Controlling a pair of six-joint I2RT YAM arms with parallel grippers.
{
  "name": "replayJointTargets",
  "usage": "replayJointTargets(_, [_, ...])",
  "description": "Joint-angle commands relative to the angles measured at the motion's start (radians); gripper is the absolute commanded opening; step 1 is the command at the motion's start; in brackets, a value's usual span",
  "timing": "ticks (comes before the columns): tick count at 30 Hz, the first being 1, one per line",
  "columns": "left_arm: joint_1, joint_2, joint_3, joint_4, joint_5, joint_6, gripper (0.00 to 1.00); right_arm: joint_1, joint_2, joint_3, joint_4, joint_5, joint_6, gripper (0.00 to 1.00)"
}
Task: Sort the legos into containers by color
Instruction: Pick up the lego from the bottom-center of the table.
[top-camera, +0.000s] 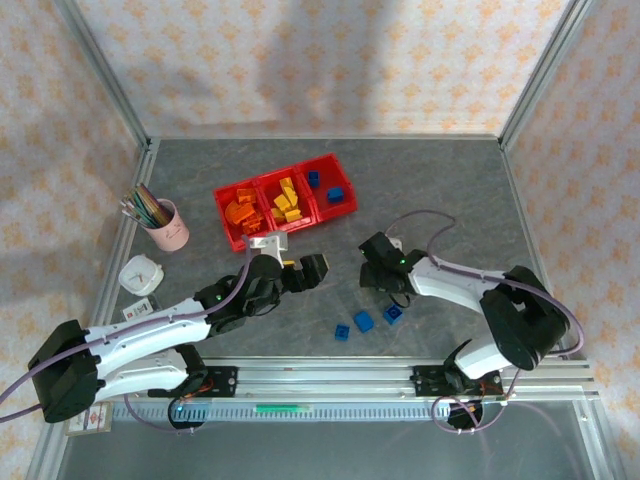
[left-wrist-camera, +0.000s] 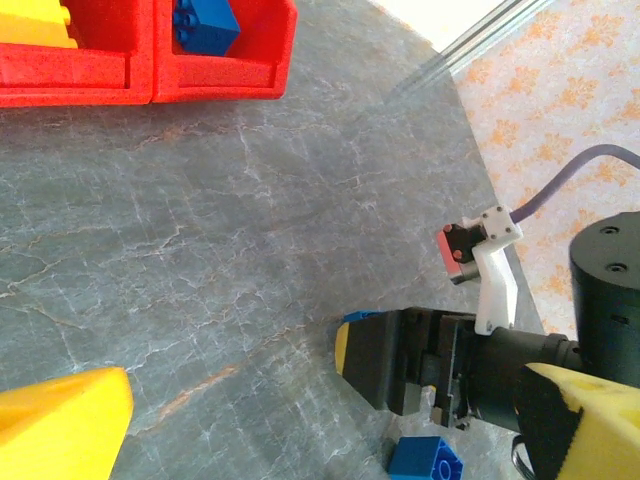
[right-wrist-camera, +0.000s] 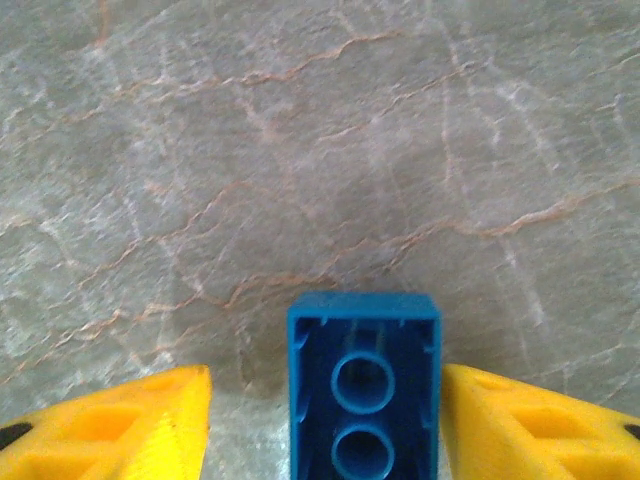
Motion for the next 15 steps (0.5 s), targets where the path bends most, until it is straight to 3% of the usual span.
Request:
replayJointTargets(1, [-0.01, -0.022, -0.011, -0.003, -0.036, 0.006, 0.99, 0.001, 0.023, 0.034, -0.045, 0.092, 0.01, 0.6])
replayJointTargets(15, [-0.009, -0.031, -0.012, -0.01, -0.046, 0.011, 0.99, 0.001, 0.09, 0.059, -0.003, 0.091, -0.026, 0.38])
